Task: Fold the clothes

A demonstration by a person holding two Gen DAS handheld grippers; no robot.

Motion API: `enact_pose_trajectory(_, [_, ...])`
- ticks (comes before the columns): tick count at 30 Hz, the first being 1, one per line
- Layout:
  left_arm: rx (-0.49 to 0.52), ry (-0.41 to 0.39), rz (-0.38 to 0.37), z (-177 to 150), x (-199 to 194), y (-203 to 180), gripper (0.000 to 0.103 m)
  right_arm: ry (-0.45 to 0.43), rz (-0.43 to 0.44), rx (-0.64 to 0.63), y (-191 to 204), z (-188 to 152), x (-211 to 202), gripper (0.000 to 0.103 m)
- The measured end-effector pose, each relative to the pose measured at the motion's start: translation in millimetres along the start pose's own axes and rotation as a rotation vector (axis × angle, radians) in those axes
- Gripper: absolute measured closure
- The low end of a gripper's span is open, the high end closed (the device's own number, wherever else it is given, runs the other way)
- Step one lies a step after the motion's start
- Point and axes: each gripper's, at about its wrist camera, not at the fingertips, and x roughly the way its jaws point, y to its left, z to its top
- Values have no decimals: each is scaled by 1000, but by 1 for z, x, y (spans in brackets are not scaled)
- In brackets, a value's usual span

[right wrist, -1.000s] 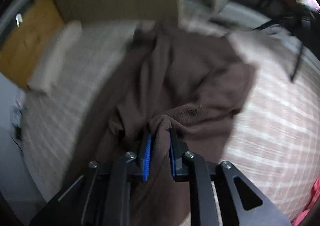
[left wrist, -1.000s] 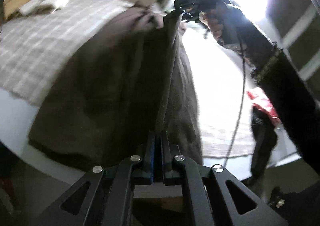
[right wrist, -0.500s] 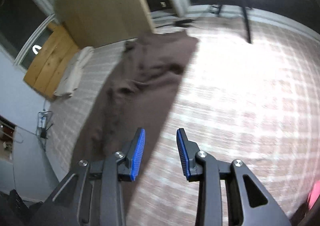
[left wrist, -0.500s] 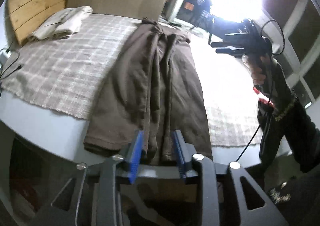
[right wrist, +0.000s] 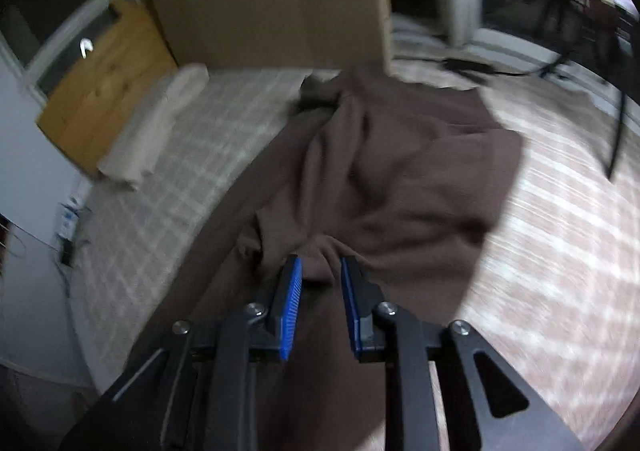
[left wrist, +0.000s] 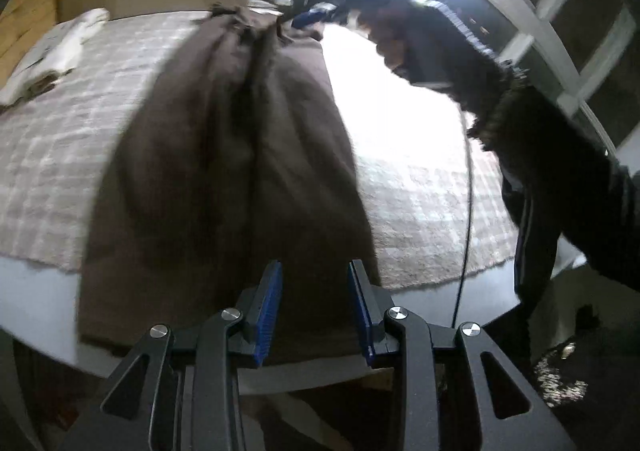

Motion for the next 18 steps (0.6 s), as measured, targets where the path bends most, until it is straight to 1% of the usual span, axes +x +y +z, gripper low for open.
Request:
enact_pose_trajectory(2, [-45, -27, 26, -1, -17, 15, 72, 60, -24, -12, 7, 4, 28, 81])
enact_pose_trajectory(3, [-63, -39, 46, -2, -26, 23, 72, 54, -29, -22, 9, 4, 32, 80])
enact_pose_trajectory(5, [-80, -56, 86, -4, -41, 36, 72, 54, -44, -35, 13, 4, 27, 81])
enact_pose_trajectory(6, [-83, -62, 105, -6, -48, 43, 72, 52, -29, -19, 11, 3, 20, 81])
enact_pose_trajectory(9, [-66, -64, 142, -8, -59, 62, 72, 7, 97, 69, -3, -13, -20, 81])
enact_pose_trajectory(10, [-55, -59, 150, -8, -60, 69, 72, -2, 119, 80, -4, -27, -33, 81])
enact_pose_trajectory(12, [-25, -43, 138, -6, -56, 78, 72, -19, 160, 102, -6, -54, -60, 81])
enact_pose_trajectory(15, [57, -11, 90, 0, -39, 84, 72, -9, 155, 121, 4, -111, -84, 81])
enact_pose_trajectory(18, [148, 19, 29, 6, -20, 85, 72, 19, 145, 158, 25, -168, -92, 80])
